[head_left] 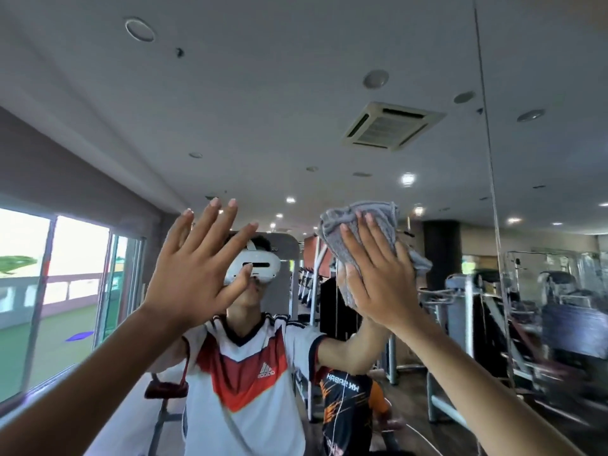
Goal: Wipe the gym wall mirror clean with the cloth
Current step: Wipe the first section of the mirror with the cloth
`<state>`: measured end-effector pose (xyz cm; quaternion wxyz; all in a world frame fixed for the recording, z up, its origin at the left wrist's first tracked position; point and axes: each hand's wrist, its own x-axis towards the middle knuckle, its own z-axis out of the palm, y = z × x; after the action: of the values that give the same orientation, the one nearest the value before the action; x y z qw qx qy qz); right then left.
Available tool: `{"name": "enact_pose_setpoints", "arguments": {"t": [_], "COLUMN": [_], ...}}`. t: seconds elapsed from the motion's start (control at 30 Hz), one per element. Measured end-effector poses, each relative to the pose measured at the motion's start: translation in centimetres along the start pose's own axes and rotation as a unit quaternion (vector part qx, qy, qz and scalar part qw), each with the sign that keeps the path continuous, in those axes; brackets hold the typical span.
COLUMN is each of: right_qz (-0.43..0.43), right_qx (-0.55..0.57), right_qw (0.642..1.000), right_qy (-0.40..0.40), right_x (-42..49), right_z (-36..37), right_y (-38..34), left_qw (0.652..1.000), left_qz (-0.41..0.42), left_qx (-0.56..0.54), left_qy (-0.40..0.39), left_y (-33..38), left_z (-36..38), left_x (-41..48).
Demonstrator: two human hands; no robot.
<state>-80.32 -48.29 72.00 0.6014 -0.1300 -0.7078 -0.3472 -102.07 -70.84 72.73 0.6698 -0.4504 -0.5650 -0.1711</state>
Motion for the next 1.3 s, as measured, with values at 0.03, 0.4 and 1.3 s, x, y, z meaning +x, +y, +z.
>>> {"name": "enact_pose_setpoints", "arguments": {"t": [0.03,0.4,1.3], "right_qz": [-0.013,0.211,-0.074], "right_qx": [-0.004,0.015,-0.003], "right_qw": [1.000,0.977,0.997], "right_qy": [-0.003,0.001,-0.019], "right_x": [-0.9,12.6,8.7], "right_z": [-0.1,0.2,0.7], "right_y": [0.8,-9.1,-26.6], "left_qw": [1.000,0.999,1.000], "left_qz": [0.000,0.034,-0.006], "left_qx": [0.001,0.007,0.015], "left_qy": [-0.005,-0.016,0.001], "left_y": [-0.5,-6.8,-23.1], "left_z": [-0.1,-1.4,-5.5], "left_x": [-0.4,-3.4,-13.8]}}
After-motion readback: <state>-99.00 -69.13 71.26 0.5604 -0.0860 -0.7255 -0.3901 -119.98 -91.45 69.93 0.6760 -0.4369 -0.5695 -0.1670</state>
